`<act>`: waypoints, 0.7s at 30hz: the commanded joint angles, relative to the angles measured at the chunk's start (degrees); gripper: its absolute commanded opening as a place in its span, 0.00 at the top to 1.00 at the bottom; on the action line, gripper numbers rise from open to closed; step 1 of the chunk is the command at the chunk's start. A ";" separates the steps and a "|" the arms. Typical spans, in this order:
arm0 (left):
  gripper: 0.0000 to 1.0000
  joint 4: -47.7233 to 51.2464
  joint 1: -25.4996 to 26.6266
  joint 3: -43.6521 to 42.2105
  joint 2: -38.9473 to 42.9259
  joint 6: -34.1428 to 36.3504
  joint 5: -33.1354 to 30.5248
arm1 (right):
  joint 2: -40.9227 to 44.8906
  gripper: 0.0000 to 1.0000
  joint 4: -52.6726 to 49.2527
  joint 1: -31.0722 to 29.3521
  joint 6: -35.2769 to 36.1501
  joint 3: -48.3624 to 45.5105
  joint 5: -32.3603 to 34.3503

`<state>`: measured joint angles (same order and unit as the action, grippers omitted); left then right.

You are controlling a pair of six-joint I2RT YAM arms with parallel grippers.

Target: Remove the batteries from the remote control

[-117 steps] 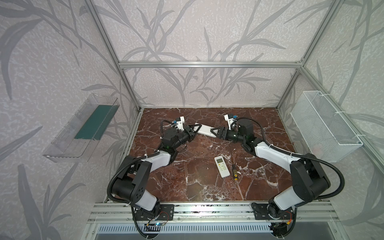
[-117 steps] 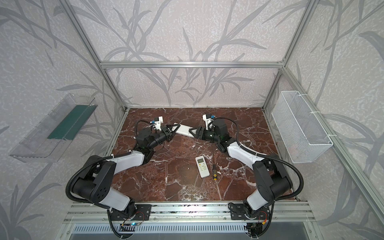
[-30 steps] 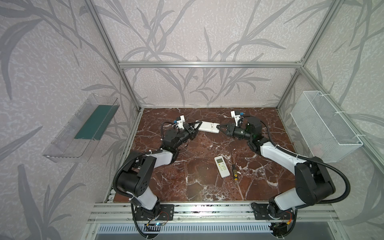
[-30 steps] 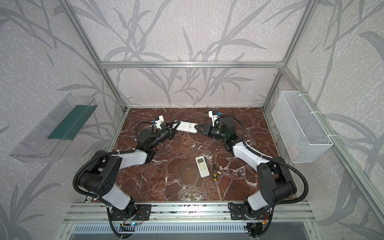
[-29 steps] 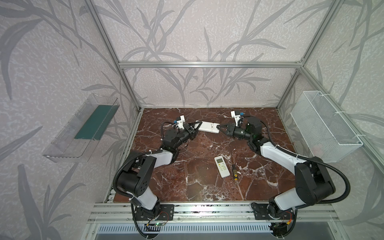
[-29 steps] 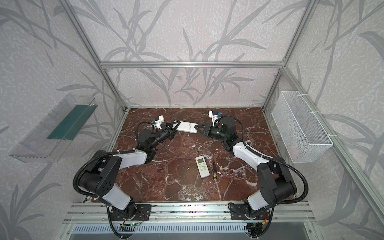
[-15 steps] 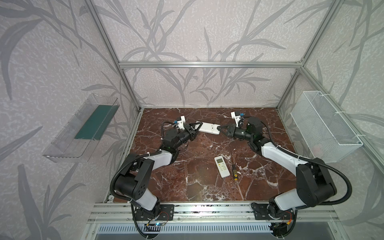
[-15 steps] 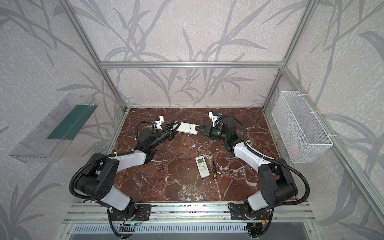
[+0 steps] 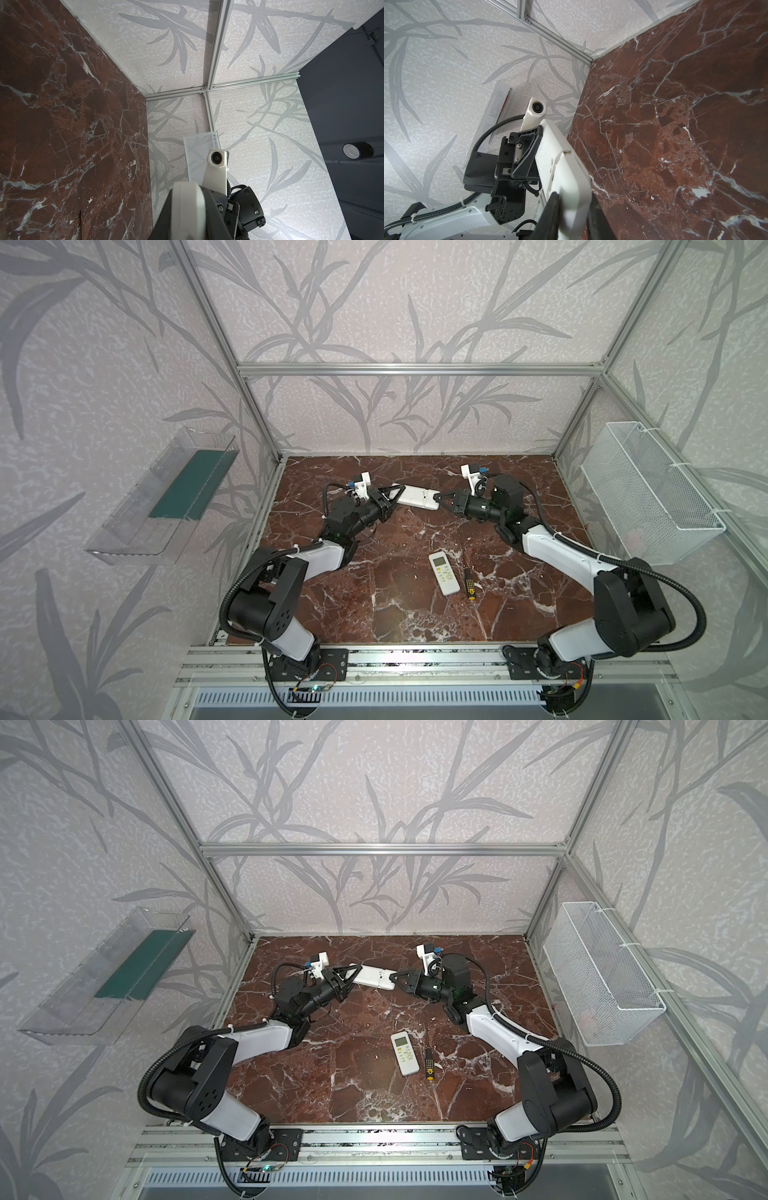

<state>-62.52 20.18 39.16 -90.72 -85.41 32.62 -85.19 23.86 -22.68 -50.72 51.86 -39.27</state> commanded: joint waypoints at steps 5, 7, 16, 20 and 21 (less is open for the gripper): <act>1.00 -3.01 -0.41 0.39 1.69 -3.23 -0.78 | 1.93 0.71 -4.58 -0.61 5.55 1.03 3.23; 1.00 -3.14 -0.50 0.32 1.60 -3.26 -0.72 | 2.40 0.70 -5.75 -0.75 6.27 1.14 3.96; 1.00 -4.21 -0.50 0.31 1.12 -3.66 -0.68 | 0.64 0.77 -1.51 -1.06 4.28 1.49 1.39; 1.00 -5.13 -0.45 0.22 0.64 -4.21 -0.63 | -0.98 0.77 2.56 -1.13 1.88 1.40 -0.35; 1.00 -5.27 -0.49 0.22 0.50 -4.39 -0.58 | -1.22 0.76 2.88 -1.22 1.64 1.41 -0.54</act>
<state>-62.43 19.90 39.16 -90.74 -87.15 31.77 -85.19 24.10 -23.42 -47.88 52.34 -37.67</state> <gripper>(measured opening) 0.179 0.233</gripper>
